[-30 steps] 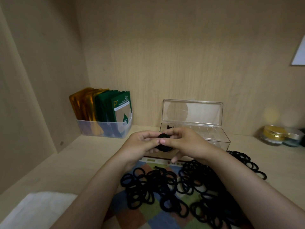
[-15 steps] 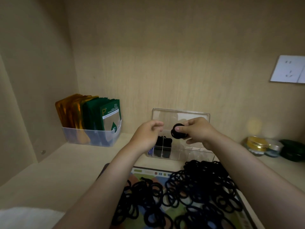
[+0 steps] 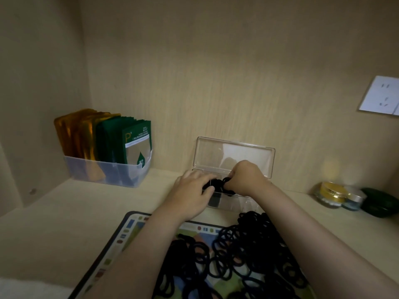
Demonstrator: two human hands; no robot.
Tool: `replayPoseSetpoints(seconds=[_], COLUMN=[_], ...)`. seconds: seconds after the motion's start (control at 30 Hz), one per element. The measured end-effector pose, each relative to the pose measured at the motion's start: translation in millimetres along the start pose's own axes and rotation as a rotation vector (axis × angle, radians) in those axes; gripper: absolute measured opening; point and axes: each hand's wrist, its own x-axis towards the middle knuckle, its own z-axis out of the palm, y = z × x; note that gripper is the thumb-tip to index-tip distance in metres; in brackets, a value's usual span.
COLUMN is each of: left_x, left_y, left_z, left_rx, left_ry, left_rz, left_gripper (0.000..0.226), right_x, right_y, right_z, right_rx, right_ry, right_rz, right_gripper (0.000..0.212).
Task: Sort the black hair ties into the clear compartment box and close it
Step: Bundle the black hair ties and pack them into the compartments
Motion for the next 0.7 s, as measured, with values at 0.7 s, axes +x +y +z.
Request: replayPoseSetpoints(seconds=[0.7], left_x=[-1.0], left_y=[8.0], left_z=[10.6], left_rx=[0.100], left_ry=[0.052], left_rz=[0.178], left_gripper=[0.046], right_x=[-28.3], right_y=[17.9], right_z=[-12.9], right_rx=[-0.116], right_ry=[-0.092], right_rz=[-0.263], right_gripper=[0.024])
